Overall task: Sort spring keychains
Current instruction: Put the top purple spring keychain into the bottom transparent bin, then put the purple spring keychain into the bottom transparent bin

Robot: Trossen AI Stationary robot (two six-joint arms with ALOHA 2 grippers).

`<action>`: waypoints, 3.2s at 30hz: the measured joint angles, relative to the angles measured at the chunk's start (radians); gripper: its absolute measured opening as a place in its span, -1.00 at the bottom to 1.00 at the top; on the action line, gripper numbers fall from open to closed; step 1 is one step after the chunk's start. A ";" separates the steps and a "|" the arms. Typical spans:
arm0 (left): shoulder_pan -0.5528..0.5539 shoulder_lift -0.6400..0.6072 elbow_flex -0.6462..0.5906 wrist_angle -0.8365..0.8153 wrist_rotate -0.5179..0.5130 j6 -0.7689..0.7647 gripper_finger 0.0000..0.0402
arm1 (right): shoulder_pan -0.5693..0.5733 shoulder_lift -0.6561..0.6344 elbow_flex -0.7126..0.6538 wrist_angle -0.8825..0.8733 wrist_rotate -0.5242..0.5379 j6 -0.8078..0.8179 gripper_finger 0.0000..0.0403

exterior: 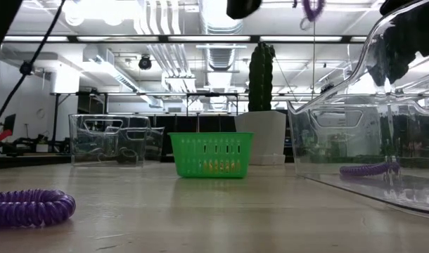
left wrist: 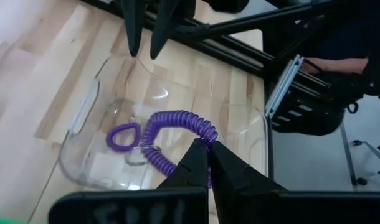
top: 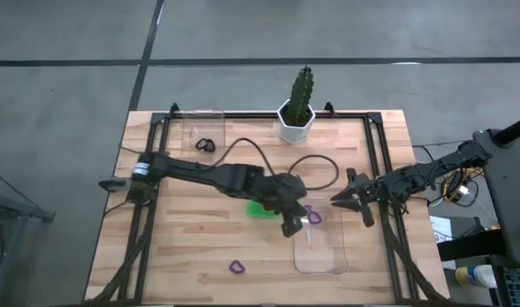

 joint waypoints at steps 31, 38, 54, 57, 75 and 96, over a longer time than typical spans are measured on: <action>0.003 0.304 0.137 -0.003 -0.056 -0.271 -1.00 | 0.000 -0.056 0.000 -0.019 -0.018 -0.037 -0.59; 0.005 0.305 0.128 0.001 -0.075 -0.291 -1.00 | -0.001 -0.129 0.000 -0.061 0.014 -0.037 -0.64; 0.011 0.306 0.069 0.090 -0.078 -0.284 -1.00 | 0.000 -0.280 0.000 -0.164 0.022 -0.007 -0.59; 0.013 0.306 0.069 0.109 -0.078 -0.283 -1.00 | 0.000 -0.276 0.000 -0.164 0.021 -0.008 -0.60; 0.020 0.306 0.023 0.114 -0.071 -0.264 -0.81 | 0.000 -0.277 0.000 -0.163 0.021 -0.029 -0.60; -0.011 0.097 0.059 -0.228 -0.004 -0.206 -0.48 | -0.001 -0.278 0.000 -0.153 0.020 -0.037 -0.62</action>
